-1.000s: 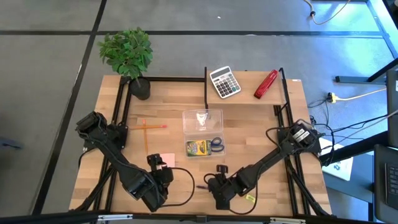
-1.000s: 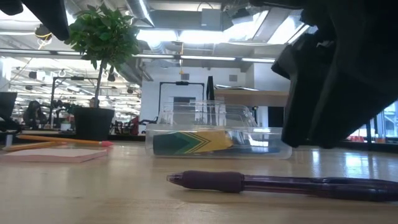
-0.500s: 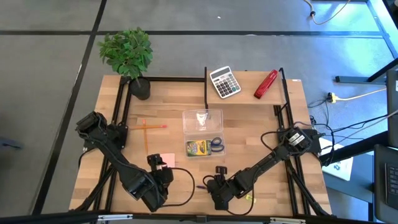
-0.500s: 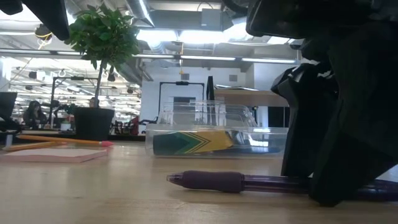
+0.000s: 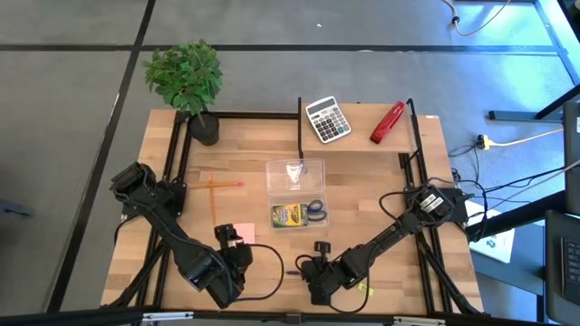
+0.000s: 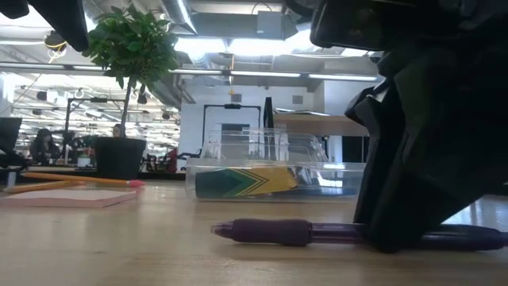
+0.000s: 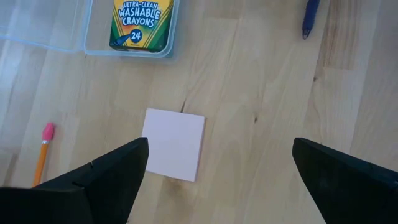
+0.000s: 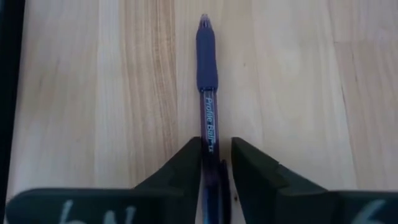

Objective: Pack school essentials
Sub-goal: Put the blue pen into the transparent supply box

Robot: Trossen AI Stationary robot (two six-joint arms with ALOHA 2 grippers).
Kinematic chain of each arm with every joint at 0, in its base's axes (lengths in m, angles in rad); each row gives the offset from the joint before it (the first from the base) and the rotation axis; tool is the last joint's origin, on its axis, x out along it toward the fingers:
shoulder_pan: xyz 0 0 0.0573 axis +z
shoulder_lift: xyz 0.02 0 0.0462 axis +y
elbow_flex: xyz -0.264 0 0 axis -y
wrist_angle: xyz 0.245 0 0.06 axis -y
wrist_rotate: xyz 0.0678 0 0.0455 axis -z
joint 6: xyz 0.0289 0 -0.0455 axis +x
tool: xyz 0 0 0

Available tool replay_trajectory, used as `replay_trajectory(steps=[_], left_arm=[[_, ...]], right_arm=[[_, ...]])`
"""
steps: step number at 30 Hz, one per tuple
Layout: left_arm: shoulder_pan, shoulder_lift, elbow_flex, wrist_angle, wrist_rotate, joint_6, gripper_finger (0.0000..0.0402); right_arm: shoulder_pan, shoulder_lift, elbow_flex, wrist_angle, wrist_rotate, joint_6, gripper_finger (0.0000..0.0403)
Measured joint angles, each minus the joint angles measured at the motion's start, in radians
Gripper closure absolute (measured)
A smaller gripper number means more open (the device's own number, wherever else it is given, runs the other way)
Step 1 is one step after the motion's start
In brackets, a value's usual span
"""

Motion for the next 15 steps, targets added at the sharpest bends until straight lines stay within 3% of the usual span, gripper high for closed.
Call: replay_trajectory(steps=[15], left_arm=[[0.000, 0.000, 0.000, 0.000, 0.000, 0.000, 0.0010]], right_arm=[[-0.001, 0.000, -0.001, 0.000, -0.006, -0.024, 0.0359]])
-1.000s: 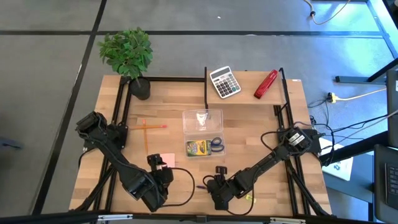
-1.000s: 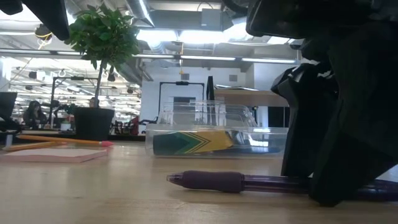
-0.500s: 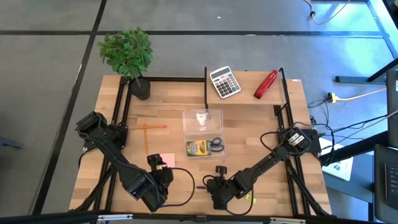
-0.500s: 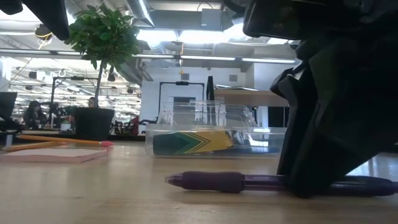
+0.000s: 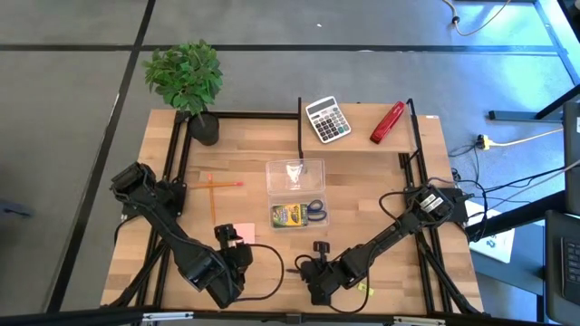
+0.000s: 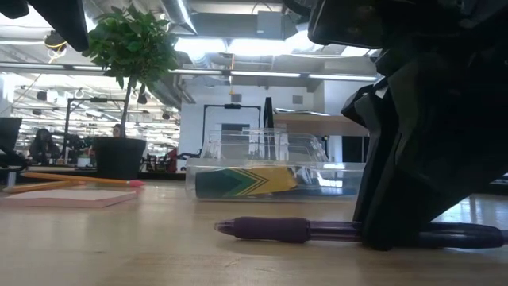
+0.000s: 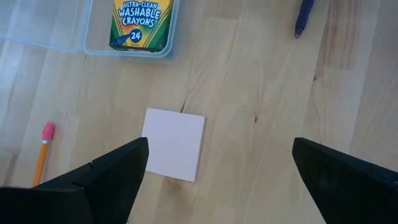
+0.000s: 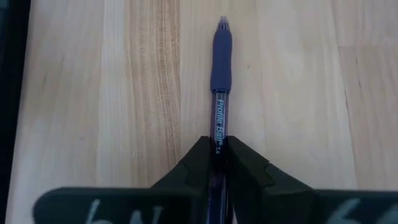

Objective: Pack school essentials
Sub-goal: Put the blue pen into the transparent supply box

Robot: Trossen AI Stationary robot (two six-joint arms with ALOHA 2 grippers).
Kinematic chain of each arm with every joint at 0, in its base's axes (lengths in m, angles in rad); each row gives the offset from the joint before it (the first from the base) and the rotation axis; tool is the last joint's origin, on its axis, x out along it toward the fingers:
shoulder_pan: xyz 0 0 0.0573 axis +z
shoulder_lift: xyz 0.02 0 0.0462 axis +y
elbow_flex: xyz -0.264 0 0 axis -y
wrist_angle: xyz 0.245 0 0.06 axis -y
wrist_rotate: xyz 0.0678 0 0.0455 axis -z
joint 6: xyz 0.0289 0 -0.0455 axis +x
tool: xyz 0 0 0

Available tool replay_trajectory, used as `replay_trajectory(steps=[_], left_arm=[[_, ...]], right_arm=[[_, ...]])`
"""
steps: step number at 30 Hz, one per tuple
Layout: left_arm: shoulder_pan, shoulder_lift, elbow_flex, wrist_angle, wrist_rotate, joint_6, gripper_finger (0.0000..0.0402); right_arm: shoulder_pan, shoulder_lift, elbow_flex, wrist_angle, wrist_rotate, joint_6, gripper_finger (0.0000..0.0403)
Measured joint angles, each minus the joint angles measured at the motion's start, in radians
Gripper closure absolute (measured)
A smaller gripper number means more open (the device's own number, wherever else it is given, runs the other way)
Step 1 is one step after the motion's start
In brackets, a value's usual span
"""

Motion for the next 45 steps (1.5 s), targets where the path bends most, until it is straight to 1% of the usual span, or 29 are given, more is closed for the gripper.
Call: replay_trajectory(steps=[8, 14, 20, 29, 33, 39, 45], left_arm=[[0.000, 0.000, 0.000, 0.000, 0.000, 0.000, 0.0010], [0.000, 0.000, 0.000, 0.000, 0.000, 0.000, 0.0010], [0.000, 0.000, 0.000, 0.003, 0.000, 0.000, 0.0010], [-0.001, 0.000, 0.000, 0.004, 0.000, 0.000, 0.0010], [0.000, 0.000, 0.000, 0.004, 0.000, -0.001, 0.0010], [0.000, 0.000, 0.000, 0.004, 0.001, -0.001, 0.0010], [-0.004, 0.000, 0.000, 0.004, 0.000, 0.000, 0.0010]], right_arm=[[0.000, 0.001, 0.014, -0.012, -0.003, -0.004, 0.0360], [-0.002, 0.009, 0.071, -0.078, -0.013, -0.054, 0.0361], [-0.006, 0.010, 0.117, -0.168, -0.013, -0.057, 0.0361], [-0.007, 0.008, 0.160, -0.194, -0.007, -0.071, 0.0361], [-0.021, 0.007, 0.208, -0.257, -0.028, -0.091, 0.0361], [-0.055, 0.004, 0.287, -0.319, -0.028, -0.165, 0.0361], [-0.099, 0.003, 0.342, -0.449, -0.023, -0.224, 0.0361]])
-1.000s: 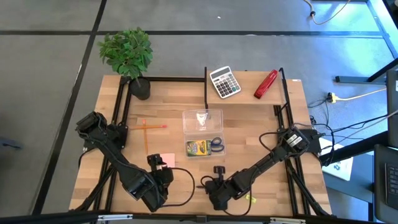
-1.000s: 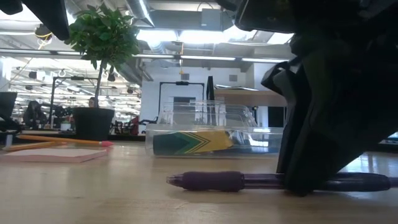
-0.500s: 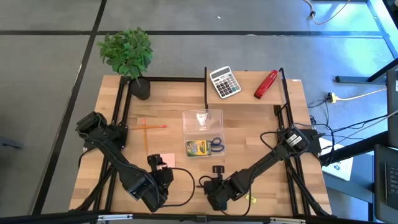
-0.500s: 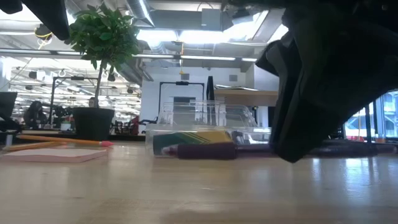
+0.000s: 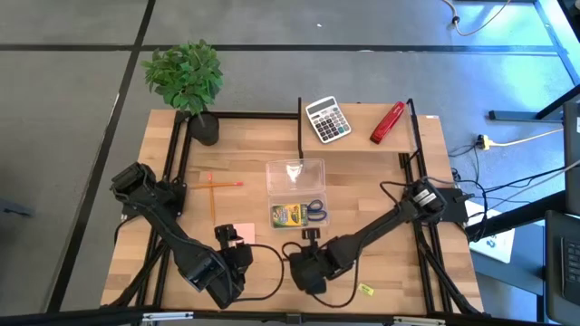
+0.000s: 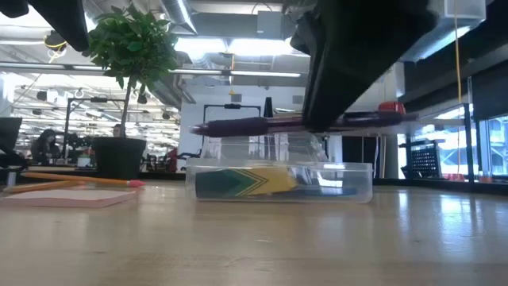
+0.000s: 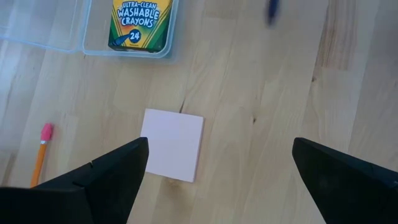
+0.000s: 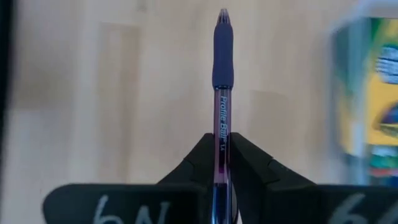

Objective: Pack school essentials
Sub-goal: Put the blue pen into the transparent supply box

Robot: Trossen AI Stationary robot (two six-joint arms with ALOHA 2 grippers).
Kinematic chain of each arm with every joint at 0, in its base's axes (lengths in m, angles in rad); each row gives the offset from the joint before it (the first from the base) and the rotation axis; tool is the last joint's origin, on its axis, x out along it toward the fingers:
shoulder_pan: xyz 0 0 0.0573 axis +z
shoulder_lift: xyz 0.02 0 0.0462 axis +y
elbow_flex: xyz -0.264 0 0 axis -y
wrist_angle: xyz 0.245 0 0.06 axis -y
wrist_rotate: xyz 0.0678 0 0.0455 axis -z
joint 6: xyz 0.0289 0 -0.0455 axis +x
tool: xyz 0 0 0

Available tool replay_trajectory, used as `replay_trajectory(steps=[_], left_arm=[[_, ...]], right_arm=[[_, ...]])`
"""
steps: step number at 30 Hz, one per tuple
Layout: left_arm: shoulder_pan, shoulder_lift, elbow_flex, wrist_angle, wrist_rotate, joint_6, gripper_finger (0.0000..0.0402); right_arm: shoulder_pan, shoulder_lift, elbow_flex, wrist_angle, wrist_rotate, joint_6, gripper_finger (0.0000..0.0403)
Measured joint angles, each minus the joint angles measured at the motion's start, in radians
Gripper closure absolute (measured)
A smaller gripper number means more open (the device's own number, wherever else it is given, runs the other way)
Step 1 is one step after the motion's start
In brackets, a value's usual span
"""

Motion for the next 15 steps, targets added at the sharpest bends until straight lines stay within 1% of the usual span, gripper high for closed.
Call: replay_trajectory(steps=[3, 8, 12, 15], left_arm=[[-0.002, 0.000, 0.000, 0.000, 0.000, 0.000, 0.0010], [-0.003, 0.000, 0.000, -0.002, 0.000, 0.000, 0.0010], [-0.001, 0.000, 0.000, -0.013, 0.000, 0.000, 0.0010], [-0.001, 0.000, 0.000, -0.012, -0.002, 0.000, 0.0010]], right_arm=[[-0.023, -0.001, 0.021, -0.071, 0.009, -0.014, 0.0361], [-0.066, -0.034, 0.024, -0.140, 0.022, -0.040, 0.0361], [-0.101, -0.068, 0.024, -0.170, 0.070, -0.073, 0.0361], [-0.133, -0.080, 0.025, -0.171, 0.095, -0.126, 0.0361]])
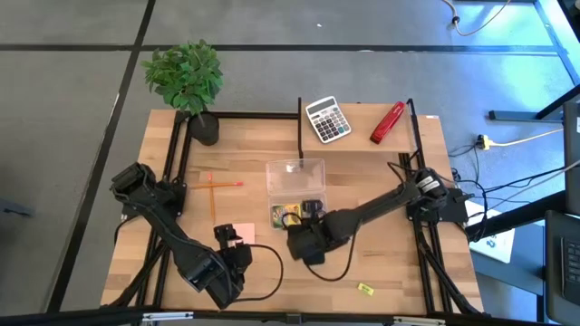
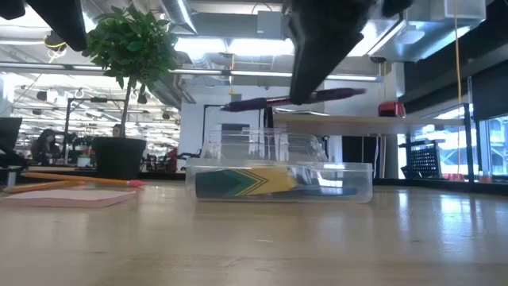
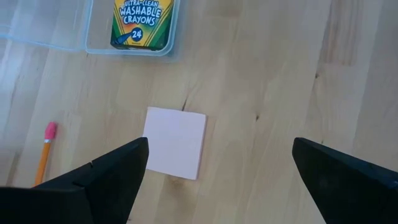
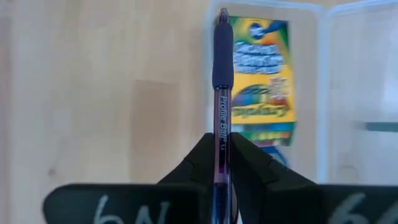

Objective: Pack school essentials
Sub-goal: Put the blue pen into the transparent supply box

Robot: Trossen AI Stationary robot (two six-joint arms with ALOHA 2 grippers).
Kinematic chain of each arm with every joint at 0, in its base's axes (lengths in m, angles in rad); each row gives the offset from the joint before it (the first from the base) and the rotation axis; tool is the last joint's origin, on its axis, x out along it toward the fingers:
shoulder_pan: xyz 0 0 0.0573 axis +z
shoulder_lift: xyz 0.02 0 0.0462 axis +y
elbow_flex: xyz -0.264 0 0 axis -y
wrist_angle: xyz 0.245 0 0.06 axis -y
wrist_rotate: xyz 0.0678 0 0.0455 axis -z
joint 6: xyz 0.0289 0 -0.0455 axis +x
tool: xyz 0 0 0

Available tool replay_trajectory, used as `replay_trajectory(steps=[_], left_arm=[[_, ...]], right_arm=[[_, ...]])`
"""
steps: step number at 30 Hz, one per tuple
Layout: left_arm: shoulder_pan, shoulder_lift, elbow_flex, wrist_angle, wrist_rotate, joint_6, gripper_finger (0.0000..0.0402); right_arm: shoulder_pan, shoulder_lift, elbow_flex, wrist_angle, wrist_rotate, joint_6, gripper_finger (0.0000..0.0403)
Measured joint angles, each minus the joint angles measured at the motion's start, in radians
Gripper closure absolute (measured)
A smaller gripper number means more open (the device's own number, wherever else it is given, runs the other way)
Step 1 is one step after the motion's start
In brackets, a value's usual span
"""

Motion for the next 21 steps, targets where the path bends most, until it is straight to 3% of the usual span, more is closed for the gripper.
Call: replay_trajectory(steps=[11, 21], left_arm=[[0.000, 0.000, 0.000, 0.003, -0.010, -0.018, 0.0010], [0.000, 0.000, 0.000, 0.004, -0.011, -0.038, 0.0010]], right_arm=[[-0.149, 0.001, -0.079, 0.085, 0.042, -0.065, 0.0361], [-0.185, 0.002, -0.150, 0.194, 0.006, -0.102, 0.0361]])
